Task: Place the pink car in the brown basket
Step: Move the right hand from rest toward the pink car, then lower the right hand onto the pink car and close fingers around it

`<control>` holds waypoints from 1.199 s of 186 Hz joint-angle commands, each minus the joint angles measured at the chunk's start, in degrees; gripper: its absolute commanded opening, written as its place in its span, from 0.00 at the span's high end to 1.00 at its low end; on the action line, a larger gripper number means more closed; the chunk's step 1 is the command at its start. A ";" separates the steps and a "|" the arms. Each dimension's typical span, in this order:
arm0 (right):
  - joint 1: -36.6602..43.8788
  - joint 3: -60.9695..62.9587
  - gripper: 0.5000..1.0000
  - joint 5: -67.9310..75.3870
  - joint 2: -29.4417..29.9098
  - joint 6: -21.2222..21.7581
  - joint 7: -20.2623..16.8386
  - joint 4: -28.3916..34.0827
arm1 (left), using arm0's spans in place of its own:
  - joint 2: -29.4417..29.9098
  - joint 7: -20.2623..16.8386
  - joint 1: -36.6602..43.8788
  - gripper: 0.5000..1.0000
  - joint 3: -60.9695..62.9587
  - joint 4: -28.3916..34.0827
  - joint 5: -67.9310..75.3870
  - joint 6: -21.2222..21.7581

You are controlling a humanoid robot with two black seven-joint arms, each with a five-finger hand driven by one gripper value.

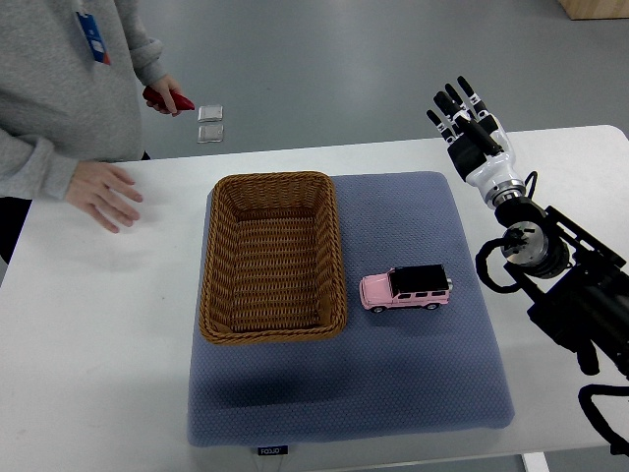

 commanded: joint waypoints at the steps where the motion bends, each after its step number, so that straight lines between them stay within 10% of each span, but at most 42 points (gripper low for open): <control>1: 0.08 0.00 0.17 -0.04 -0.01 0.02 0.01 0.00 | 0.00 0.01 0.03 0.00 0.00 0.00 -0.02 -0.04; 60: 0.78 -5.89 0.17 -14.02 -4.75 1.43 -0.43 2.55 | 0.00 0.01 0.03 0.00 0.00 0.00 0.07 -0.04; 133: 1.84 -34.98 0.17 -53.48 -31.82 1.52 -0.35 30.23 | 0.00 0.01 -0.05 0.00 0.00 0.00 -0.02 0.04; 223: -3.09 -37.53 0.17 -59.37 -33.14 -4.37 -0.35 33.31 | 0.00 0.01 0.03 0.00 0.00 0.09 -0.02 0.04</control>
